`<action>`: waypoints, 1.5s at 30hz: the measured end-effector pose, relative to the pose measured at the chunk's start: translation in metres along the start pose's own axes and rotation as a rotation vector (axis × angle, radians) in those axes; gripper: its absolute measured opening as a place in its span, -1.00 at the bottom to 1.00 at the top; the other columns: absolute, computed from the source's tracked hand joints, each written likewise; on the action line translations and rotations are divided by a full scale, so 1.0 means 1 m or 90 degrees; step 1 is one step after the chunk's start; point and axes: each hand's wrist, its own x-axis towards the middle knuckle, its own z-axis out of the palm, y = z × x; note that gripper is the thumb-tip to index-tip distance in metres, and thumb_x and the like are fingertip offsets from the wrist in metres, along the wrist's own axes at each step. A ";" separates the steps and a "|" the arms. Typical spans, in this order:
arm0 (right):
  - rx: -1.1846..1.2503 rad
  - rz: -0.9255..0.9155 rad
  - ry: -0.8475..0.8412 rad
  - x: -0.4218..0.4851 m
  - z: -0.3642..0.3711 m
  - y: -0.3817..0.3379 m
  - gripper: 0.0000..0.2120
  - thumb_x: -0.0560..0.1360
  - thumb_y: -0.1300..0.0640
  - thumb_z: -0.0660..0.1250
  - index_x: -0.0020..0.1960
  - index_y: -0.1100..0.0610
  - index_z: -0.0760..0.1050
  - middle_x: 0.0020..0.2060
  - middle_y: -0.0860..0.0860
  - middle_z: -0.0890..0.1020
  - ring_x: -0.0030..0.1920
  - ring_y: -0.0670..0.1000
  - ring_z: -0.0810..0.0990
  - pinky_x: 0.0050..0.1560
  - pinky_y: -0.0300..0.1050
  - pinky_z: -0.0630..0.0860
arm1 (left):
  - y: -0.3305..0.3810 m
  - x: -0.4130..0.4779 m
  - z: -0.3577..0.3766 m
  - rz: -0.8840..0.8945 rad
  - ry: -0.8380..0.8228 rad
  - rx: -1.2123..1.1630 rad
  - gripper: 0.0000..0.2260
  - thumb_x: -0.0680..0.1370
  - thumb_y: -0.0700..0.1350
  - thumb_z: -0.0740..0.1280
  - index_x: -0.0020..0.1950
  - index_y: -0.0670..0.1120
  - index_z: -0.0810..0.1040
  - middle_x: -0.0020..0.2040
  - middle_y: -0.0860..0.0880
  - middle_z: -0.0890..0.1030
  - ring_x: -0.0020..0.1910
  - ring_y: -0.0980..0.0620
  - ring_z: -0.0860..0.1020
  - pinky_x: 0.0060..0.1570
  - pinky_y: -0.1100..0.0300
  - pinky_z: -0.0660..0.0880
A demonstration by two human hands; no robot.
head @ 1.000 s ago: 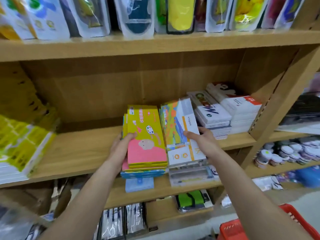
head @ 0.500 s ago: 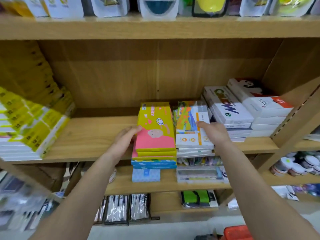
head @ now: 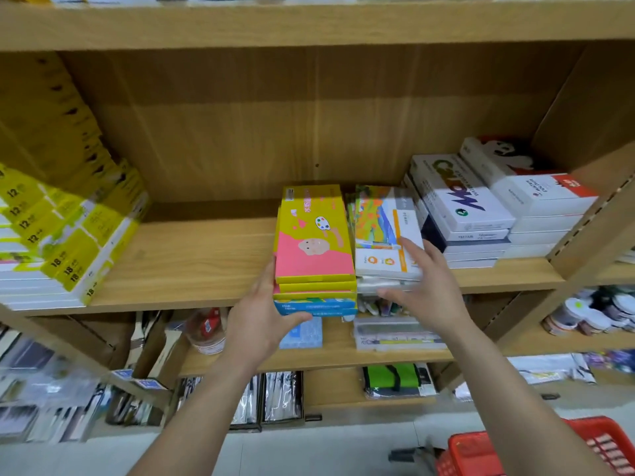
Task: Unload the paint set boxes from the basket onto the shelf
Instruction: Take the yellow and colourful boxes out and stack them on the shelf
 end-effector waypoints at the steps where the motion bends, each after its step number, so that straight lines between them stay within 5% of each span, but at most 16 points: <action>1: -0.005 0.003 -0.007 0.008 -0.001 0.000 -0.09 0.33 -0.07 0.64 0.57 -0.15 0.27 0.59 0.01 0.24 0.51 0.02 0.32 0.38 -0.01 0.40 | 0.002 0.006 0.003 -0.007 0.012 0.047 -0.07 0.25 0.35 0.57 0.53 0.17 0.25 0.02 0.17 0.64 -0.14 0.05 0.62 -0.44 0.30 0.28; 7: -0.032 0.029 0.008 0.044 0.006 -0.005 -0.13 0.40 -0.02 0.60 0.60 -0.11 0.25 0.61 0.10 0.18 0.57 0.11 0.24 0.49 0.03 0.30 | 0.009 0.059 0.018 -0.033 -0.006 0.050 -0.19 0.30 0.26 0.60 0.43 -0.03 0.42 0.04 -0.04 0.71 -0.05 -0.17 0.69 -0.22 0.09 0.54; 12: -0.183 -0.014 0.167 0.029 0.021 -0.009 -0.37 0.52 0.16 0.46 0.55 0.09 0.35 0.57 0.24 0.25 0.56 0.30 0.22 0.50 0.24 0.30 | 0.022 0.080 0.026 0.007 -0.066 -0.182 -0.16 0.22 0.28 0.58 0.43 0.21 0.33 -0.03 0.34 0.63 -0.02 0.20 0.65 -0.11 0.18 0.55; 15: -0.276 -0.121 0.253 0.009 0.028 0.001 -0.42 0.50 0.16 0.41 0.50 0.21 0.41 0.50 0.26 0.41 0.54 0.35 0.27 0.54 0.25 0.24 | 0.027 0.085 0.034 0.028 -0.042 -0.220 -0.22 0.30 0.27 0.54 0.45 0.26 0.29 -0.02 0.42 0.58 -0.02 0.22 0.61 -0.11 0.23 0.52; 20: -0.308 -0.155 0.196 0.017 0.019 0.010 -0.45 0.59 0.07 0.35 0.52 0.21 0.38 0.51 0.23 0.42 0.56 0.31 0.28 0.52 0.28 0.25 | 0.027 0.091 0.041 0.027 -0.030 -0.210 -0.29 0.41 0.09 0.59 0.47 0.19 0.32 -0.08 0.38 0.56 -0.08 0.27 0.56 -0.11 0.22 0.50; 22: -0.306 -0.135 0.185 0.022 0.019 0.007 -0.49 0.62 0.03 0.30 0.52 0.20 0.38 0.53 0.22 0.39 0.56 0.28 0.28 0.55 0.25 0.20 | 0.028 0.089 0.038 0.026 -0.060 -0.261 -0.28 0.37 0.16 0.59 0.44 0.21 0.33 -0.08 0.39 0.61 -0.07 0.37 0.59 -0.13 0.41 0.49; 25: -0.283 -0.101 0.169 0.022 0.020 0.003 -0.48 0.64 -0.01 0.24 0.55 0.16 0.34 0.57 0.18 0.33 0.60 0.23 0.21 0.58 0.21 0.11 | 0.033 0.084 0.034 0.009 -0.061 -0.346 -0.08 0.37 0.20 0.57 0.60 0.19 0.14 0.08 0.41 0.61 0.07 0.42 0.57 -0.07 0.53 0.45; 28: -0.263 -0.098 0.138 0.022 0.015 0.002 -0.48 0.64 -0.01 0.23 0.56 0.14 0.33 0.59 0.15 0.30 0.62 0.21 0.17 0.58 0.20 0.11 | 0.043 0.085 0.034 0.045 -0.037 -0.329 -0.17 0.54 0.12 0.45 0.66 0.14 0.02 0.27 0.14 0.61 0.20 0.12 0.60 0.20 0.13 0.56; 31: -0.247 -0.095 0.120 0.025 0.005 0.001 -0.48 0.63 0.00 0.26 0.55 0.14 0.35 0.57 0.14 0.34 0.60 0.21 0.21 0.55 0.19 0.18 | 0.048 0.086 0.033 0.056 -0.037 -0.296 -0.21 0.56 0.16 0.38 0.67 0.13 0.01 0.22 0.05 0.63 0.18 -0.09 0.59 0.22 -0.12 0.55; 34: -0.239 -0.119 0.132 0.028 0.004 -0.009 -0.47 0.63 -0.07 0.20 0.57 0.06 0.32 0.54 0.06 0.40 0.55 0.13 0.32 0.51 0.24 0.23 | 0.046 0.088 0.032 0.054 -0.058 -0.284 -0.22 0.60 0.12 0.39 0.67 0.14 -0.02 0.25 0.05 0.62 0.22 -0.09 0.58 0.23 -0.14 0.55; 41: -0.249 -0.098 0.089 0.034 0.021 -0.026 -0.59 0.65 -0.07 0.18 0.48 -0.14 0.41 0.54 -0.09 0.38 0.58 0.01 0.23 0.49 0.44 -0.11 | 0.054 0.090 0.021 0.041 -0.087 -0.266 -0.20 0.57 0.08 0.44 0.68 0.08 0.03 0.39 -0.05 0.56 0.33 -0.13 0.53 0.30 -0.16 0.50; 45: -0.195 -0.119 0.148 0.014 0.011 -0.024 -0.60 0.60 -0.09 0.28 0.38 0.02 0.54 0.46 0.02 0.49 0.46 0.12 0.39 0.45 0.27 0.27 | 0.056 0.063 0.002 0.127 0.077 -0.147 -0.31 0.54 0.11 0.45 0.59 0.03 0.24 0.42 0.02 0.49 0.37 0.01 0.38 0.30 0.13 0.32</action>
